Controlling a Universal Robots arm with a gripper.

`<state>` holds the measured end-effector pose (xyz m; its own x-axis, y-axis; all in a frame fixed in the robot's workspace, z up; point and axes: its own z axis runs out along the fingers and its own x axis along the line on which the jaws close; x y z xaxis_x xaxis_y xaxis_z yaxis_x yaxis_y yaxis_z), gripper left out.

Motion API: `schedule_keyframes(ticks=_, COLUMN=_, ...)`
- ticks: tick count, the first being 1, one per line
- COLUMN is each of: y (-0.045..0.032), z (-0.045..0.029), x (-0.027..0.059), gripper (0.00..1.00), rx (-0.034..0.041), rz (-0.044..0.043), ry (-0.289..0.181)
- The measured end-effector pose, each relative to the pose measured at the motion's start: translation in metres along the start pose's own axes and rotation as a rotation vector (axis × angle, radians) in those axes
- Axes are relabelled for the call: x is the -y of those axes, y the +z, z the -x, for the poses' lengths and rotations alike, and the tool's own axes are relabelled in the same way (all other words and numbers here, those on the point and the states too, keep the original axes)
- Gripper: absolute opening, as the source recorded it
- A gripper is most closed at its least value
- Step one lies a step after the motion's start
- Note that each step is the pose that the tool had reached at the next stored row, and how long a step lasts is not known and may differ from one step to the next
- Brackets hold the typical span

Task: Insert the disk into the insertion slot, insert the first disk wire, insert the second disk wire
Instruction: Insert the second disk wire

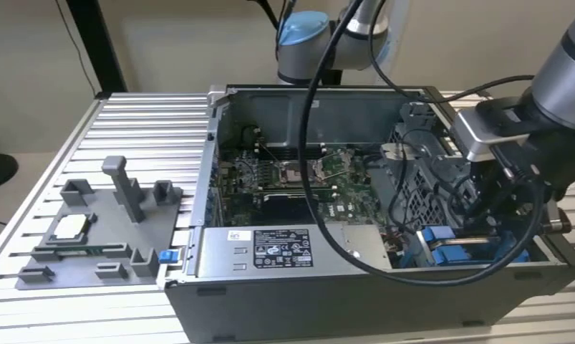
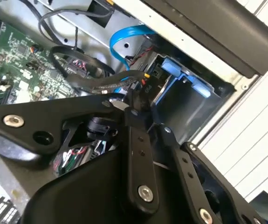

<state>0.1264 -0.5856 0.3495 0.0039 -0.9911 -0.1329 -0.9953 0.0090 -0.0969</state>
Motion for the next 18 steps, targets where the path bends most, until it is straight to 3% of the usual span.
schedule_keyframes(ticks=9, y=-0.0388, z=0.0052, x=0.0038, gripper=1.00, rx=-0.0004, rz=0.0000, ry=0.000)
schedule_keyframes(ticks=18, y=-0.0405, z=0.0055, x=0.0040, gripper=1.00, rx=-0.0003, rz=0.0000, ry=0.000)
